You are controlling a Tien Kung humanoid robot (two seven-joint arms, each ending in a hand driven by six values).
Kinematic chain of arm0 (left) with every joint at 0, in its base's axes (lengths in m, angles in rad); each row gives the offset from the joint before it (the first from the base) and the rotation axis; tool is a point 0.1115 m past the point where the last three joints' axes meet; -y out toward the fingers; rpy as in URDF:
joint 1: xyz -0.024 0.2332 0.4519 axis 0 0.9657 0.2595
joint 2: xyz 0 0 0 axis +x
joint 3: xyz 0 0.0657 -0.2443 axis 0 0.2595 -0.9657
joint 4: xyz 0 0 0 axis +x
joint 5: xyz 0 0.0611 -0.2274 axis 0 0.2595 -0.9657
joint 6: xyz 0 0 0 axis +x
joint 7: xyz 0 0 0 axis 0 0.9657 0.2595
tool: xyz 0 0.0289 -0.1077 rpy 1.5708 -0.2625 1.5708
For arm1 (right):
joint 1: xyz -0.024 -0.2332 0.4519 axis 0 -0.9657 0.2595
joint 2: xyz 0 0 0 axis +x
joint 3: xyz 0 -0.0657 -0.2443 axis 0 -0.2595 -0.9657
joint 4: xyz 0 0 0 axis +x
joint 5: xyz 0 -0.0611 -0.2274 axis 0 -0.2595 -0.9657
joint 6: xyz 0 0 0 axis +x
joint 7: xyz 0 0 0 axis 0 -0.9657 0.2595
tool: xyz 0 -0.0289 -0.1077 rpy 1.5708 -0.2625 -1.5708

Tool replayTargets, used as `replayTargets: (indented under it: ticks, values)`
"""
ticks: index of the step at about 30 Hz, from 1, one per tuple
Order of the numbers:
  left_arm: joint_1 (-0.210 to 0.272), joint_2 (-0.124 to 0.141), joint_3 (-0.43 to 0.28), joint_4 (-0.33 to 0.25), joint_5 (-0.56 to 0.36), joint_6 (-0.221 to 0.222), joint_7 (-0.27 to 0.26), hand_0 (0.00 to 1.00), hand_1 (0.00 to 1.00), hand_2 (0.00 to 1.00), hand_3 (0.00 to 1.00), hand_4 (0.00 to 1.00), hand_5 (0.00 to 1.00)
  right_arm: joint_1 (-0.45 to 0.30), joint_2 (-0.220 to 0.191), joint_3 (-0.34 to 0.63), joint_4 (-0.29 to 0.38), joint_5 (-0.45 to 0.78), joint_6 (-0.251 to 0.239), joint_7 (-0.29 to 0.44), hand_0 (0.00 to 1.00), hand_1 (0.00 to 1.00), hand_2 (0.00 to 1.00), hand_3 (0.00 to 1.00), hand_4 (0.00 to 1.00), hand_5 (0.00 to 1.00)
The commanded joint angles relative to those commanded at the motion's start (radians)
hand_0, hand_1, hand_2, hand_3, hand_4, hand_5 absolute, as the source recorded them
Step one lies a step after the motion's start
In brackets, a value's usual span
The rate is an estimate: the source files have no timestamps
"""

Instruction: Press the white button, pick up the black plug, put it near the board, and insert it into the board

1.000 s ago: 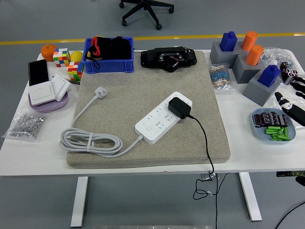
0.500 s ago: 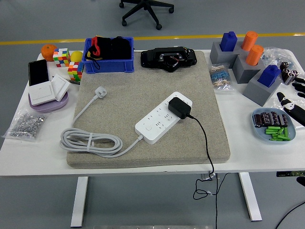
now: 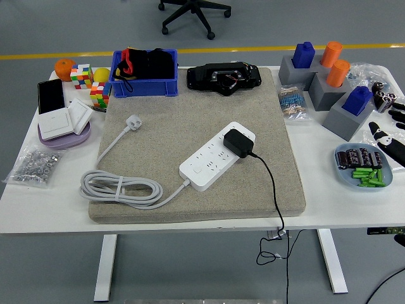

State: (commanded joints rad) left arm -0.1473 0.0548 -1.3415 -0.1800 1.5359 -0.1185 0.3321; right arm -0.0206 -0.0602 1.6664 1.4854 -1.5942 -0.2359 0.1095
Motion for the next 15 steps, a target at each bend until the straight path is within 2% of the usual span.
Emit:
replayTargets:
  ticks: [5,15]
  values:
    - [-0.001,0.000,-0.012,0.000,0.015,-0.001,0.003,0.684,0.677,0.658,0.688,0.574,0.189,0.002,0.004,0.006,-0.005,0.000,0.000,0.000,0.768,0.737,0.679,0.715,0.882,0.253]
    - [-0.016,-0.004,0.010,0.000,-0.009,0.000,-0.003,0.685,0.677,0.658,0.688,0.574,0.189,0.000,0.003,0.014,-0.005,-0.003,0.002,-0.002,0.767,0.736,0.677,0.716,0.881,0.253]
